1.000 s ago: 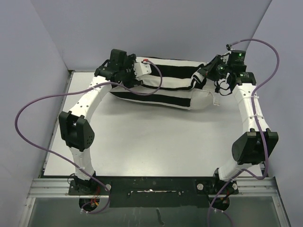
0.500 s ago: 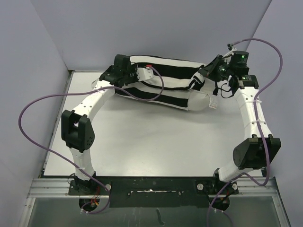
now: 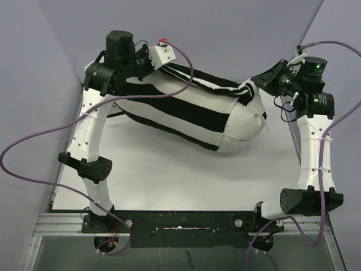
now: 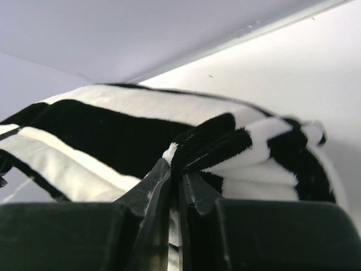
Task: Remove the pillowcase from the pillow
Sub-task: Adjust the pillow at the center of the board.
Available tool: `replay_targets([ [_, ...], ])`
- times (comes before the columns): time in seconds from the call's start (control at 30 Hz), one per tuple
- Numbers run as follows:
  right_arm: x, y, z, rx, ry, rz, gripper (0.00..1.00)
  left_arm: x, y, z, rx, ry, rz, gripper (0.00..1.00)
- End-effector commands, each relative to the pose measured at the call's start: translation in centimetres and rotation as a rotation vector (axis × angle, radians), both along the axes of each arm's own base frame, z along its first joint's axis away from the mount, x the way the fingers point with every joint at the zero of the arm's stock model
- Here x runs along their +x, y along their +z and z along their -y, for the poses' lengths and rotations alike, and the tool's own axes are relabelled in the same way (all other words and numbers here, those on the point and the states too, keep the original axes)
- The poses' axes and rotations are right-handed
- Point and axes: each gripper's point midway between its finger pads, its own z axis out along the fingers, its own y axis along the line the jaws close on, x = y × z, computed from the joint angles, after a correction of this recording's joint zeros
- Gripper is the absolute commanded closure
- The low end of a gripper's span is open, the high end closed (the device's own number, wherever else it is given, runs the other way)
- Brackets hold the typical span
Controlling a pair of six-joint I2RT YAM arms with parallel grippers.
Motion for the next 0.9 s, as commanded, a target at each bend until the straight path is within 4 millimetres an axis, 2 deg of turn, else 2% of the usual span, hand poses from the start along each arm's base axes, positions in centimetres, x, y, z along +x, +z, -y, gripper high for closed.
replay_targets([
  [0.0,-4.1,12.3,-1.4,0.048,0.045,0.335,1.00,-4.1,14.9,-2.4,-0.201,0.038,0.343,1.00],
  [0.07,-3.7,12.9,-1.2,0.073,0.038,0.336,1.00,-3.2,14.4,-3.1,-0.203,0.083,0.340,1.00],
  [0.1,-3.2,12.7,-1.0,0.083,0.032,0.330,1.00,-2.4,13.1,-3.3,-0.192,0.103,0.312,1.00],
  [0.13,-2.4,12.2,-1.0,0.095,0.027,0.313,1.00,-1.5,11.0,-3.5,-0.189,0.125,0.253,1.00],
  [0.2,-0.7,10.3,-0.9,0.122,0.027,0.264,1.00,0.4,5.0,-3.8,-0.140,0.165,0.116,1.00],
  [0.27,1.1,7.3,-1.1,0.123,0.029,0.198,1.00,2.2,-1.0,-4.7,-0.084,0.210,0.003,0.85],
  [0.33,2.6,3.3,-1.4,0.094,0.031,0.118,1.00,3.4,-6.7,-5.7,-0.035,0.239,-0.113,0.57],
  [0.37,3.2,0.7,-1.7,0.078,0.037,0.064,1.00,3.7,-8.7,-6.1,-0.023,0.254,-0.166,0.45],
  [0.4,3.5,-1.1,-2.2,0.064,0.055,0.031,1.00,3.6,-9.8,-6.2,-0.030,0.259,-0.212,0.37],
  [0.43,3.6,-2.4,-2.8,0.042,0.081,0.014,1.00,3.2,-10.1,-5.7,-0.050,0.242,-0.250,0.29],
  [0.47,3.6,-3.2,-3.5,0.026,0.102,0.008,1.00,2.9,-8.9,-5.1,-0.084,0.215,-0.255,0.15],
  [0.5,3.5,-3.3,-4.4,0.006,0.127,0.029,1.00,2.2,-7.8,-4.1,-0.114,0.171,-0.261,0.05],
  [0.57,3.2,-1.9,-7.3,-0.015,0.204,0.109,1.00,0.4,-5.0,-1.1,-0.166,0.048,-0.239,0.02],
  [0.7,2.0,3.3,-12.5,-0.041,0.362,0.294,1.00,-3.5,-0.5,4.9,-0.228,-0.164,-0.180,0.02],
  [0.8,0.4,7.2,-15.2,-0.028,0.457,0.430,1.00,-5.6,1.2,8.2,-0.287,-0.249,-0.214,0.02],
  [0.87,-0.9,9.4,-16.3,-0.013,0.490,0.507,1.00,-5.9,1.0,9.4,-0.318,-0.253,-0.262,0.02],
])
